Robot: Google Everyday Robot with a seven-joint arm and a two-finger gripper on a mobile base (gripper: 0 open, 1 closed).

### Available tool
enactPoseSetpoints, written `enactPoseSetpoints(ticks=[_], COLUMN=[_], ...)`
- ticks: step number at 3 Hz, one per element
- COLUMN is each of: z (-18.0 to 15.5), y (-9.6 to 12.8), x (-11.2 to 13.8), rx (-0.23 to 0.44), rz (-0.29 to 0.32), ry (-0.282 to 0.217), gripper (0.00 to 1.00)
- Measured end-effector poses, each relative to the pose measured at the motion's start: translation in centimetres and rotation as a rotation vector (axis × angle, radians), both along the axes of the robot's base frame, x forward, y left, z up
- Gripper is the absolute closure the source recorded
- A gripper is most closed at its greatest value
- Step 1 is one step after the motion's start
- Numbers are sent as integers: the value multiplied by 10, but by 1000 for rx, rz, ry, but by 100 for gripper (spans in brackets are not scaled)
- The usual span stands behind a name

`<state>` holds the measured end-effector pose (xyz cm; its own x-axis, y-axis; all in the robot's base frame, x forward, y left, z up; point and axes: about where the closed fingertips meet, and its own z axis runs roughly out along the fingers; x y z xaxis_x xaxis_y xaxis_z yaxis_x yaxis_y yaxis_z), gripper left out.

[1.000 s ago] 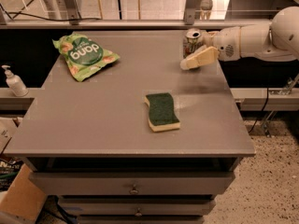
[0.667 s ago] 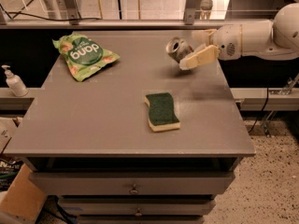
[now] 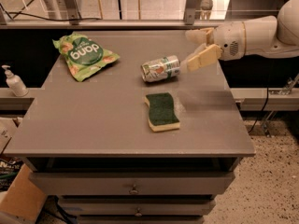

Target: Knock 7up can over

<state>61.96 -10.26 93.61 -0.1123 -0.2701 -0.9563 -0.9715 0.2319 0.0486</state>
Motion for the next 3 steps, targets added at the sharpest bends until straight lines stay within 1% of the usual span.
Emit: enactPoseSetpoints(ticks=[1, 2, 3], z=[0, -4, -4], y=[-12, -38, -37], x=[-6, -6, -6], rx=[2, 0, 0], rz=[-25, -89, -88], ry=[-10, -33, -33], gripper=[0, 0, 0])
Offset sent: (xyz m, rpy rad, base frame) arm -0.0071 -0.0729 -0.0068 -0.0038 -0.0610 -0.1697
